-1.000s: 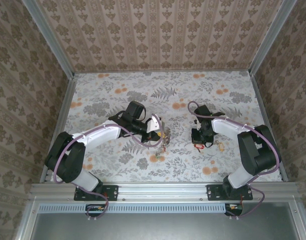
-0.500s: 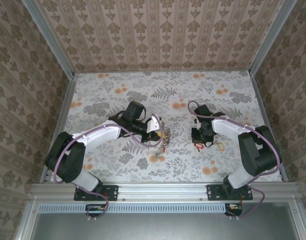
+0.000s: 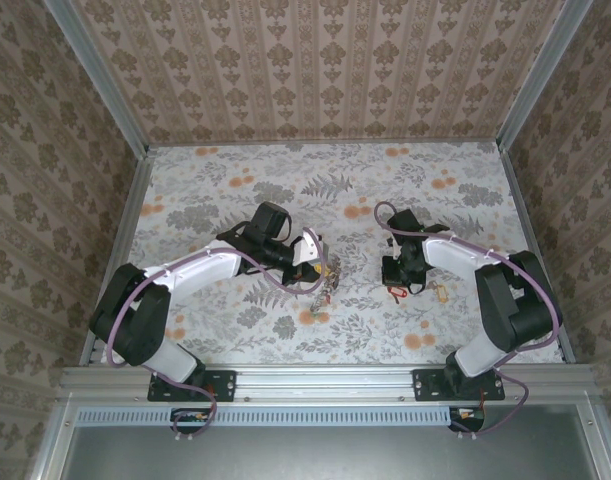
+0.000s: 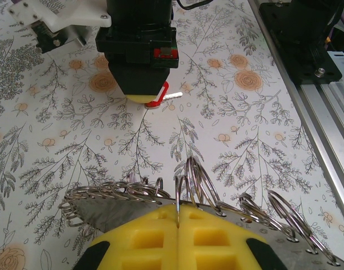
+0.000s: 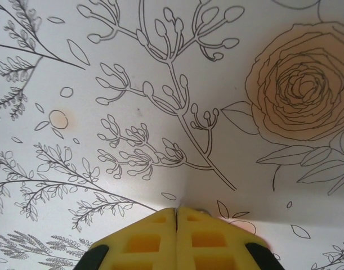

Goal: Put the keys on the keyring

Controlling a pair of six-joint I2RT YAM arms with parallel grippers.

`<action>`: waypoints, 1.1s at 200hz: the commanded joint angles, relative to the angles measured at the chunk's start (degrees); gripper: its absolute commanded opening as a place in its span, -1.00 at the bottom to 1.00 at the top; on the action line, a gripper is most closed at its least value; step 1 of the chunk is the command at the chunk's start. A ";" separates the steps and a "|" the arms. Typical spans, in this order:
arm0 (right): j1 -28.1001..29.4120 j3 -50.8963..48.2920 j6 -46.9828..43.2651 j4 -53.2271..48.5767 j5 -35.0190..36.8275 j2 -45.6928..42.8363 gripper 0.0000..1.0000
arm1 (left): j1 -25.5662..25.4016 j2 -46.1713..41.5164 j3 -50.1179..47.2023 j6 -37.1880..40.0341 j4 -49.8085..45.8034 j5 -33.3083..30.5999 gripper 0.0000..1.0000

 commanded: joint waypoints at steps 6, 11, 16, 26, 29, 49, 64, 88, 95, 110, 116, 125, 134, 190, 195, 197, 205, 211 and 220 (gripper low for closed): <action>1.09 -2.57 -3.71 4.96 -1.69 -7.81 -1.00 | 0.59 -0.62 1.75 0.96 0.14 2.08 -1.00; 1.28 -3.67 -4.66 6.81 -2.42 -9.71 -1.00 | 0.64 -0.65 1.66 0.95 0.32 2.18 -1.00; 1.32 -4.55 -4.97 8.08 -2.91 -11.78 -1.00 | 0.64 -0.64 1.61 0.77 0.51 2.30 -1.00; 1.23 -6.55 -5.80 11.34 -5.60 -16.00 -0.99 | 0.64 -0.70 1.44 0.40 1.02 2.74 -1.00; 1.23 -7.15 -6.27 12.29 -6.74 -17.21 -0.98 | 0.64 -0.66 1.37 0.28 1.27 2.82 -1.00; 1.40 -10.70 -11.06 18.80 -14.11 -24.48 -0.98 | 0.65 -0.78 0.80 -0.93 2.91 3.61 -1.00; 1.75 -13.46 -16.32 22.02 -16.45 -29.91 -1.00 | 0.64 -0.78 0.60 -1.43 3.51 4.04 -1.00; 1.93 -18.52 -26.76 26.53 -20.31 -37.71 -1.00 | 0.64 -0.60 0.16 -1.84 4.13 4.54 -1.00; 2.06 -19.42 -28.75 27.11 -20.69 -39.40 -1.00 | 0.65 -0.43 0.12 -2.03 4.15 4.80 -1.00; 2.11 -20.41 -32.98 27.38 -21.98 -41.98 -1.00 | 0.64 -0.24 0.12 -2.17 4.49 5.08 -1.00; 2.11 -20.50 -33.82 27.34 -22.28 -42.38 -1.00 | 0.61 -0.14 0.07 -2.38 4.79 5.14 -1.00; 2.15 -20.44 -34.72 27.31 -22.98 -42.55 -1.00 | 0.51 -0.04 0.16 -2.46 5.09 5.25 -1.00; 2.35 -20.20 -35.46 27.34 -23.56 -42.32 -1.00 | 0.48 -0.01 0.08 -2.52 5.18 5.34 -1.00; 9.32 -20.51 -44.33 34.97 -14.73 -40.68 -1.00 | 0.33 0.09 -0.02 -2.39 5.04 5.65 -1.00; 9.72 -20.05 -45.09 34.94 -14.47 -40.14 -1.00 | 0.24 0.16 -0.02 -2.36 5.03 5.75 -1.00; 9.81 -19.89 -45.31 34.94 -14.43 -39.95 -1.00 | 0.21 0.16 -0.06 -2.35 5.07 5.72 -1.00; 10.23 -18.97 -46.28 34.78 -15.36 -39.04 -1.00 | 0.20 0.15 -0.11 -2.40 5.04 5.74 -1.00; 10.51 -18.44 -47.00 34.80 -16.04 -38.32 -1.00 | 0.15 0.14 -0.15 -2.37 4.94 5.77 -1.00; 11.05 -18.23 -47.09 36.30 -15.68 -37.42 -1.00 | 0.12 0.13 -0.05 -2.40 4.77 5.89 -1.00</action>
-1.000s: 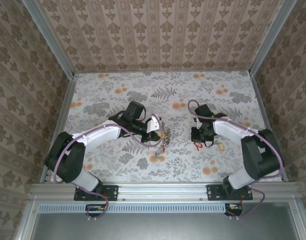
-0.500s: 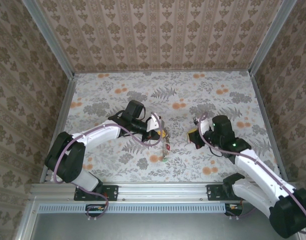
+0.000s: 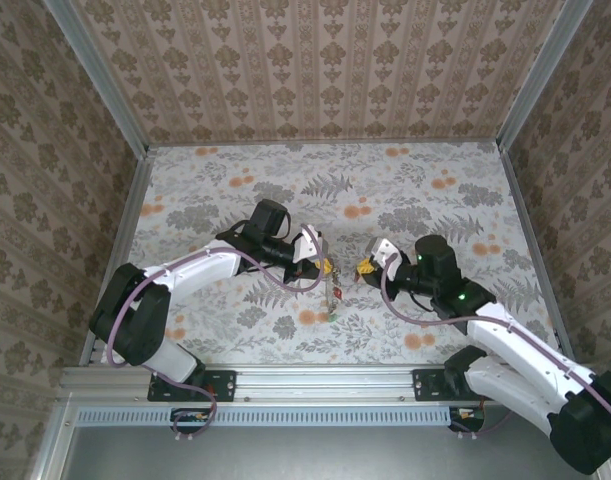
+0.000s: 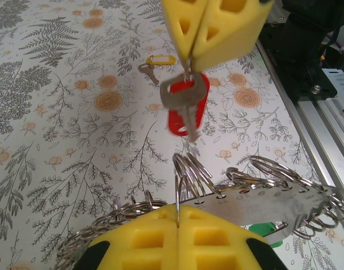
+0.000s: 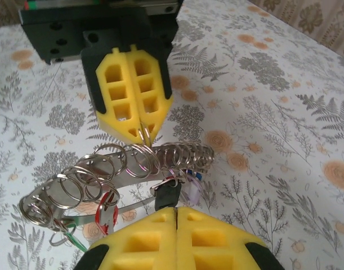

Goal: Put the keys on the keyring

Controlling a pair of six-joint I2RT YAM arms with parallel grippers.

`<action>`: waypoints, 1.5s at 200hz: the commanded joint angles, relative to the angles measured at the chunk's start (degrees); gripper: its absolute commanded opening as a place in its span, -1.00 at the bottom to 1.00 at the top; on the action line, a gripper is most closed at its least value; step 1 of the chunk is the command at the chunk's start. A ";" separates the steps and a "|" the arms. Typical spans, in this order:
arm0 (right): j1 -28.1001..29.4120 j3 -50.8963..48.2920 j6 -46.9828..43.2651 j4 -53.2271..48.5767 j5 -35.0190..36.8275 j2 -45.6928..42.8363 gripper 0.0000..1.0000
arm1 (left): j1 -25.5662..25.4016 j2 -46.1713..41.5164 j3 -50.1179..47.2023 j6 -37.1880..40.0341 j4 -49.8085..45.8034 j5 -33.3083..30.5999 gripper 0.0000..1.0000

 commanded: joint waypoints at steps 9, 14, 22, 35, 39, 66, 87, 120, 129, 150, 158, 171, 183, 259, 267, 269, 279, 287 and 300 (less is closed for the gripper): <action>1.63 1.70 -5.32 5.46 2.88 2.94 -1.00 | -0.16 0.06 -0.04 -0.52 1.27 3.31 -1.00; 1.75 1.73 -5.42 6.35 4.06 3.57 -1.00 | -0.26 0.12 -0.14 -0.40 1.18 3.35 -1.00; 1.93 2.05 -5.58 7.31 6.13 4.64 -1.00 | -0.28 0.08 -0.07 -0.33 1.02 3.50 -1.00; 1.94 3.09 -5.93 7.47 8.11 6.35 -1.00 | -0.35 0.08 0.02 -0.10 0.68 3.61 -1.00; 1.94 3.40 -5.98 7.49 8.15 6.87 -1.00 | -0.37 0.06 0.07 -0.03 0.68 3.77 -1.00; 1.93 5.14 -6.71 7.76 0.25 10.02 -1.00 | -0.46 0.25 0.18 0.26 0.32 3.87 -1.00; 2.02 6.07 -5.71 7.61 -7.03 11.76 -1.00 | -0.46 0.64 0.64 0.27 0.17 3.75 -1.00; 2.47 5.83 -5.82 4.14 -10.83 11.15 -1.00 | -0.45 0.82 1.05 -0.76 0.14 2.58 -1.00; 2.47 5.51 -5.85 3.64 -11.60 10.66 -1.00 | -0.46 0.76 1.09 -0.88 0.04 2.56 -1.00; 2.55 5.58 -5.79 2.34 -13.06 10.28 -1.00 | -0.43 0.91 0.92 -1.21 0.34 3.05 -1.00; 2.55 5.69 -5.70 2.13 -13.41 10.48 -1.00 | -0.41 1.02 0.96 -1.14 0.56 3.25 -1.00; 2.64 5.91 -5.57 2.09 -13.57 10.92 -1.00 | -0.46 1.15 1.03 -1.26 0.65 3.75 -1.00; 2.69 6.02 -4.94 2.84 -13.01 11.33 -1.00 | -0.46 1.07 1.01 -1.09 0.74 4.13 -1.00; 2.99 6.78 -3.47 4.92 -6.82 12.35 -1.00 | -0.79 1.00 1.59 1.33 -1.86 4.37 -1.00; 2.99 6.86 -3.86 4.69 -6.34 12.34 -1.00 | -0.82 0.96 1.63 1.45 -1.89 4.26 -1.00; 2.99 6.87 -3.92 4.62 -6.22 12.34 -1.00 | -0.88 0.92 1.60 1.48 -1.83 4.17 -1.00; 2.99 7.00 -4.26 4.33 -6.05 12.34 -1.00 | -0.90 0.89 1.74 1.56 -1.93 4.00 -1.00; 2.99 7.13 -4.66 3.99 -6.63 12.43 -1.00 | -0.90 0.87 1.80 1.77 -2.22 3.93 -1.00; 3.07 7.52 -4.56 3.87 -7.14 12.97 -1.00 | -0.97 0.99 1.94 1.94 -2.42 3.81 -1.00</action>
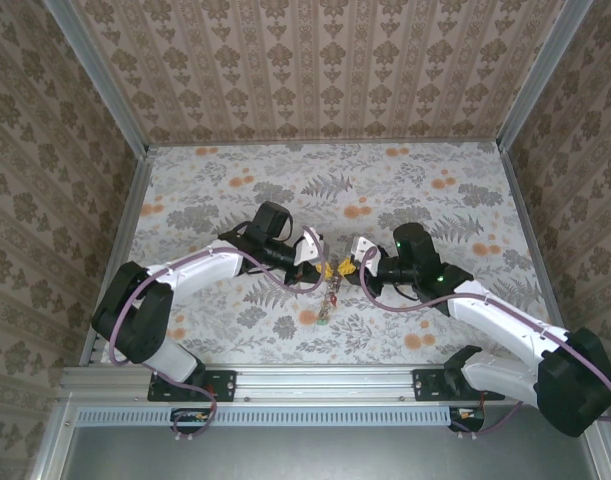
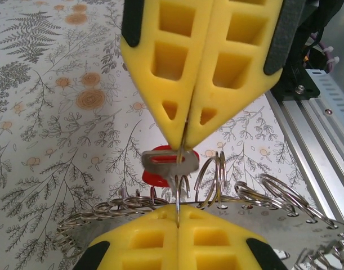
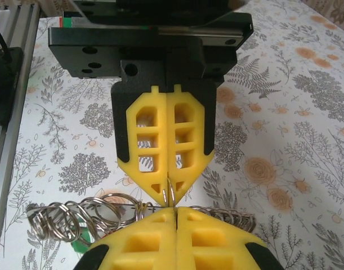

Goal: Put the keys on the keyring

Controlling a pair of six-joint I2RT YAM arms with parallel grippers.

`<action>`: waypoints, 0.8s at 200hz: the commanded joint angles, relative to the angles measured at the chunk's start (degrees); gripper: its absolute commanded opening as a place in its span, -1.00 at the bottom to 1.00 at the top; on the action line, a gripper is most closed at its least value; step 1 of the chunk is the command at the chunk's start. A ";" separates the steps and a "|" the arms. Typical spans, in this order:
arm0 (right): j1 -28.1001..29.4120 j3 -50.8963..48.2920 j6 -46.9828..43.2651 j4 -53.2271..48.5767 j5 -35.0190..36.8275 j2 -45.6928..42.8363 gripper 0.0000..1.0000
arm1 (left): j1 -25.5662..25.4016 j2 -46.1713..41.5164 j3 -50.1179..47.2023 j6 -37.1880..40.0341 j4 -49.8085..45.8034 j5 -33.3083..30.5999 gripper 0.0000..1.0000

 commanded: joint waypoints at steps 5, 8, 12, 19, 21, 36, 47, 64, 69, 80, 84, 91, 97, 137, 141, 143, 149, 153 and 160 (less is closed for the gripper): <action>0.48 2.17 -0.38 0.22 -0.08 1.01 -1.00 | -0.43 0.19 1.96 1.83 -1.00 2.23 -1.00; 0.48 2.29 -0.46 0.12 -0.37 1.13 -1.00 | -0.36 0.17 1.93 1.83 -1.00 2.27 -1.00; 0.48 2.43 -0.49 0.07 -0.63 1.35 -1.00 | -0.42 0.21 1.92 1.83 -1.00 2.27 -1.00; 0.62 2.64 -0.36 0.09 -0.78 1.65 -1.00 | -0.40 0.19 1.99 1.85 -1.00 2.22 -1.00; 0.65 2.72 -0.37 0.09 -0.82 1.74 -1.00 | -0.38 0.21 2.07 1.85 -1.00 2.20 -1.00; 0.92 3.17 -0.49 -0.20 -1.23 2.42 -1.00 | -0.51 0.25 2.04 1.68 -0.91 2.24 -1.00; 1.14 3.44 -0.55 -0.33 -1.61 2.86 -1.00 | -0.47 0.29 2.08 1.50 -0.74 2.08 -1.00; 1.35 3.88 -0.64 -0.84 -1.93 3.34 -1.00 | -0.50 0.27 1.92 0.97 -0.55 1.62 -1.00; 1.36 3.96 -0.71 -0.98 -2.00 3.44 -1.00 | -0.53 0.20 1.92 0.82 -0.41 1.56 -1.00; 1.55 3.98 -0.56 -1.01 -1.75 3.53 -1.00 | -0.53 0.13 1.90 0.46 -0.18 1.42 -1.00; 1.54 3.97 -0.55 -1.08 -1.81 3.53 -1.00 | -0.53 0.20 1.84 0.17 -0.06 1.26 -1.00; 1.52 3.96 -0.62 -1.31 -2.23 3.55 -1.00 | -0.51 0.21 1.79 -0.08 0.13 1.15 -1.00; 1.62 4.03 -0.62 -1.34 -2.23 3.61 -1.00 | -0.52 0.18 1.76 -0.16 0.25 1.14 -1.00; 1.80 4.29 -0.57 -2.92 -0.90 3.42 -1.00 | -0.48 0.03 1.50 -0.73 0.87 1.00 -1.00; 1.80 4.18 -0.23 -2.77 -0.06 3.24 -1.00 | -0.52 -0.05 1.51 -0.76 0.84 0.97 -1.00; 1.80 4.11 -0.03 -2.75 0.48 3.08 -1.00 | -0.53 -0.12 1.49 -0.74 0.84 0.97 -1.00; 1.80 3.91 0.14 -2.89 1.92 2.72 -1.00 | -0.48 -0.18 1.47 -0.63 0.84 0.93 -1.00; 1.80 3.81 0.02 -3.25 2.54 2.46 -1.00 | -0.49 -0.19 1.35 -0.55 0.84 0.82 -1.00; 1.80 3.67 -0.32 -4.03 2.99 1.94 -1.00 | -0.50 -0.30 1.22 -0.53 0.94 0.62 -1.00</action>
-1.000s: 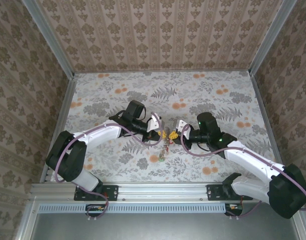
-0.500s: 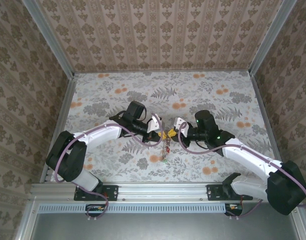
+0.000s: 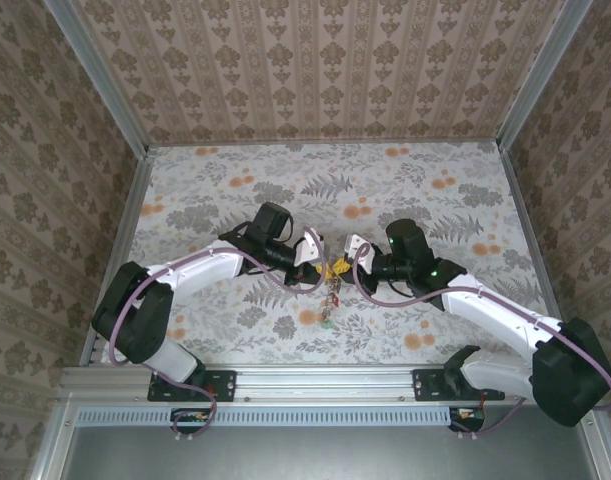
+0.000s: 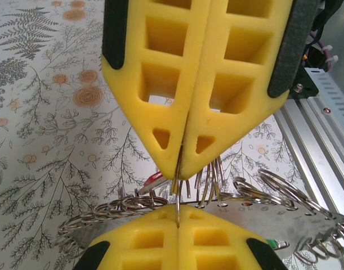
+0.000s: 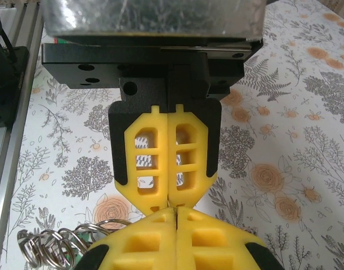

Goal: Put the keys on the keyring

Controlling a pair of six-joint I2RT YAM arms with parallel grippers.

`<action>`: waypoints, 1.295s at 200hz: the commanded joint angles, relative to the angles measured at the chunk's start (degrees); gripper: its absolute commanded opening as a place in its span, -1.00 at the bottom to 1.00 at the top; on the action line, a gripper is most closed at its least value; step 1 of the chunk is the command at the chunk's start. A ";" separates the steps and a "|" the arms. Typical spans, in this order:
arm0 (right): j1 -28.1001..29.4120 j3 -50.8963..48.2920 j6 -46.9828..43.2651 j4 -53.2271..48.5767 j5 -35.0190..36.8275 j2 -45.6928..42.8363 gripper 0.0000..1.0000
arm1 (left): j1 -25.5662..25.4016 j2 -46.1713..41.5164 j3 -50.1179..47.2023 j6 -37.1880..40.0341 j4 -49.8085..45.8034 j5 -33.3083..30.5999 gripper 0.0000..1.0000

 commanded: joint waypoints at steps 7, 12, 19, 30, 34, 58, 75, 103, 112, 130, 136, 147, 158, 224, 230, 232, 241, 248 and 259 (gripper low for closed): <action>0.38 0.85 -0.25 -3.53 2.81 -1.91 -1.00 | -0.21 -0.43 1.07 -0.33 1.37 0.76 -1.00; 0.38 0.63 -0.13 -3.67 2.82 -2.30 -1.00 | -0.22 -0.42 1.12 -0.28 1.36 0.68 -1.00; 0.38 0.16 0.29 -3.51 2.81 -2.80 -1.00 | -0.25 -0.47 1.10 -0.22 1.39 0.57 -1.00; 0.38 -0.65 0.94 -3.01 2.98 -3.53 -1.00 | -0.27 -0.50 1.00 -0.22 1.45 0.51 -1.00; 0.38 -0.91 1.18 -2.79 3.00 -3.76 -1.00 | -0.29 -0.43 0.92 -0.24 1.53 0.50 -1.00; 0.38 -2.12 2.14 -2.00 3.06 -4.79 -1.00 | -0.28 -0.31 1.02 -0.37 1.79 0.57 -1.00; 0.38 -2.09 2.38 -2.17 1.98 -4.68 -1.00 | -0.35 -0.17 1.10 -0.60 1.90 0.62 -1.00; 0.47 -1.64 2.46 -2.12 1.25 -3.46 -1.00 | -0.44 -0.14 1.29 -0.64 1.96 0.51 -1.00; 0.55 -1.49 2.56 -1.73 1.04 -3.07 -1.00 | -0.52 -0.09 1.34 -0.69 1.98 0.53 -1.00; 0.64 -1.15 2.74 -1.25 -0.13 -2.39 -1.00 | -0.61 0.03 1.34 -0.69 1.98 0.52 -1.00; 0.69 -0.96 2.78 -1.26 -0.49 -2.14 -1.00 | -0.61 0.04 1.37 -0.66 1.98 0.48 -1.00; 0.66 -0.68 2.93 -1.29 -1.30 -1.70 -1.00 | -0.60 0.12 1.41 -0.70 1.98 0.44 -1.00; 0.79 -0.64 3.41 -0.68 -1.30 -1.34 -1.00 | -0.62 0.09 1.44 -0.63 1.98 0.40 -1.00; 1.60 -0.94 5.94 4.30 2.81 -0.10 -1.00 | -0.77 0.08 1.41 -0.44 1.79 0.27 -1.00; 1.69 -0.72 5.95 4.16 3.14 0.10 -1.00 | -0.79 0.09 1.47 -0.44 1.69 0.23 -1.00; 1.74 -0.68 5.92 4.06 3.24 0.18 -1.00 | -0.79 0.05 1.48 -0.39 1.78 0.25 -1.00; 1.94 -0.39 5.64 3.56 3.86 0.53 -1.00 | -0.75 0.10 1.47 -0.34 1.67 0.23 -1.00; 2.17 -0.17 5.59 3.40 4.83 0.68 -1.00 | -0.79 0.04 1.56 -0.33 1.80 0.22 -1.00; 2.39 -0.01 5.46 3.09 5.94 0.90 -1.00 | -0.79 0.00 1.51 -0.42 1.82 0.22 -1.00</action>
